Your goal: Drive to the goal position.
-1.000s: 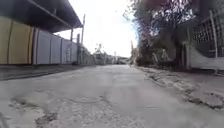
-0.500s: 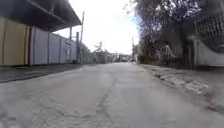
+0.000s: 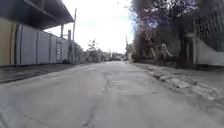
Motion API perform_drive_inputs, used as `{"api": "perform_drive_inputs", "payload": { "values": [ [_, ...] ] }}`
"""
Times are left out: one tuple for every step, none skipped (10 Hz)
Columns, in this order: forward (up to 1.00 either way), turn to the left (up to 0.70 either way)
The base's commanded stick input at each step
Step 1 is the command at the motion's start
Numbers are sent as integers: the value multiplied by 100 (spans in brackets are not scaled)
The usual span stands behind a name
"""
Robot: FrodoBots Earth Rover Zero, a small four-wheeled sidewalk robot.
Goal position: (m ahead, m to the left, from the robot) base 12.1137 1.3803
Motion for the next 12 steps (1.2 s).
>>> {"api": "perform_drive_inputs", "payload": {
  "values": [
    [85, 0],
    [85, 0],
    [85, 0],
    [85, 0],
    [85, 0],
    [85, 0],
    [85, -34],
    [85, -34],
    [85, -34],
    [85, -34],
    [85, -34],
    [85, -1]
  ]
}}
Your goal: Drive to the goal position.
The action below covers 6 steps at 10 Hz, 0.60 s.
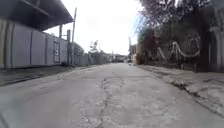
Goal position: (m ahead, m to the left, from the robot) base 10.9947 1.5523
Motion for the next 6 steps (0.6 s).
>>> {"api": "perform_drive_inputs", "payload": {
  "values": [
    [85, 0],
    [85, 0],
    [85, 0],
    [85, 0],
    [85, 0],
    [85, 0]
  ]
}}
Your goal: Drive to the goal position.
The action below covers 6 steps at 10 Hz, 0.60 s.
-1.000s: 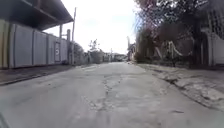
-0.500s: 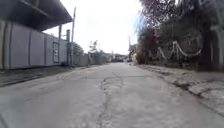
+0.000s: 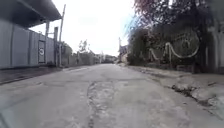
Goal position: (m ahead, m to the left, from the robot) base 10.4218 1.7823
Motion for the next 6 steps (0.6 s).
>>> {"api": "perform_drive_inputs", "payload": {
  "values": [
    [85, 0],
    [85, 0],
    [85, 0],
    [85, 0],
    [85, 0],
    [85, 0]
  ]
}}
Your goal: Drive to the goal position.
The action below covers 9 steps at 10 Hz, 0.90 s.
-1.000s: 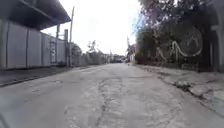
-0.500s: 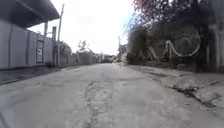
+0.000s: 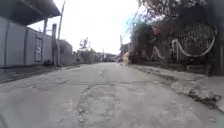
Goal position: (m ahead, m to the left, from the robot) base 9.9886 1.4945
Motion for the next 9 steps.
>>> {"api": "perform_drive_inputs", "payload": {
  "values": [
    [85, 0],
    [85, 0],
    [85, -23],
    [85, -34],
    [85, -34],
    [85, -34],
    [85, -34],
    [85, -34],
    [85, -34]
  ]
}}
